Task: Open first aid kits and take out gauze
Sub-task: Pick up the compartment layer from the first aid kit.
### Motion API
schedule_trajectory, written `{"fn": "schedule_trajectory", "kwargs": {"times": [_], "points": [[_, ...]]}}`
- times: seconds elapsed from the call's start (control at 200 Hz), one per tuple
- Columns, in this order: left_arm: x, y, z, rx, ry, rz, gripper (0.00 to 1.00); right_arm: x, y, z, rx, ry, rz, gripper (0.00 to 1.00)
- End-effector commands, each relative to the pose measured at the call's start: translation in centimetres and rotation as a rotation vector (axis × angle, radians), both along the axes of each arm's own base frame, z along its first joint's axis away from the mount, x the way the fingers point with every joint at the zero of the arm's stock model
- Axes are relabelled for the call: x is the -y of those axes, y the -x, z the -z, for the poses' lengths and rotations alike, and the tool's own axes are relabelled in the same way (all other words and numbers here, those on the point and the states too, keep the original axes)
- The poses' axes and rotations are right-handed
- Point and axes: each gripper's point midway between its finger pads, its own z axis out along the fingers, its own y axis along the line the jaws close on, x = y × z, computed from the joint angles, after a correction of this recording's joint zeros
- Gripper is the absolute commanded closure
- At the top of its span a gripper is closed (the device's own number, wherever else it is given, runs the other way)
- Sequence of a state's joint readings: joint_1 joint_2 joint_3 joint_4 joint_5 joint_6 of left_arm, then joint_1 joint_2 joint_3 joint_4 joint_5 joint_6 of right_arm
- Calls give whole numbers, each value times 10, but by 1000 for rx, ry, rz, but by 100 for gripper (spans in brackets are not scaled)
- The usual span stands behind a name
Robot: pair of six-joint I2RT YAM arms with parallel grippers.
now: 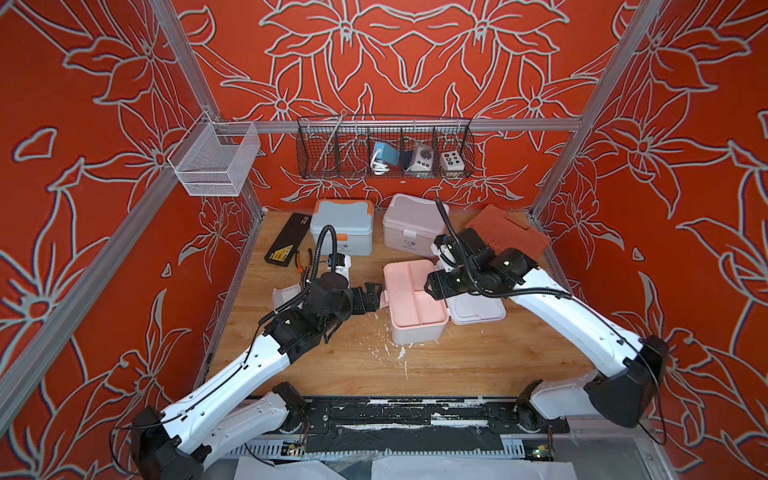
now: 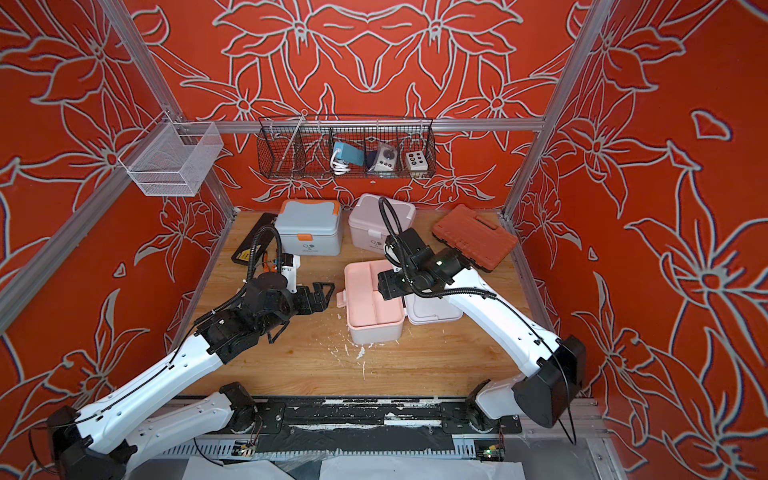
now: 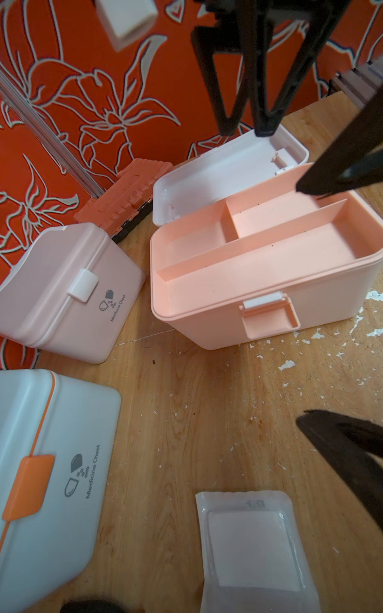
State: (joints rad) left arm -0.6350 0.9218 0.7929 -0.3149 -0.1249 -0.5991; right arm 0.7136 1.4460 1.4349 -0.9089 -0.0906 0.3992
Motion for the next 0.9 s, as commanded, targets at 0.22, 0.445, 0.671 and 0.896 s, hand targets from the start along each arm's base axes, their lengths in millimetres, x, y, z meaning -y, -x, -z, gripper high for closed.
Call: {"fn": "schedule_trajectory", "kwargs": {"times": [0.22,0.445,0.671,0.896], "points": [[3,14,23,-22,59,59,2,-24,-28,16,-1,165,-23,36],[-3,11,27,-59,126,74,2,-39,-39,36,-27,196,-30,38],[-1,11,43,-124,226,112,2,-51,-45,52,-57,211,-44,47],[-3,12,45,-148,262,134,2,-53,-46,71,-91,238,-29,55]]}}
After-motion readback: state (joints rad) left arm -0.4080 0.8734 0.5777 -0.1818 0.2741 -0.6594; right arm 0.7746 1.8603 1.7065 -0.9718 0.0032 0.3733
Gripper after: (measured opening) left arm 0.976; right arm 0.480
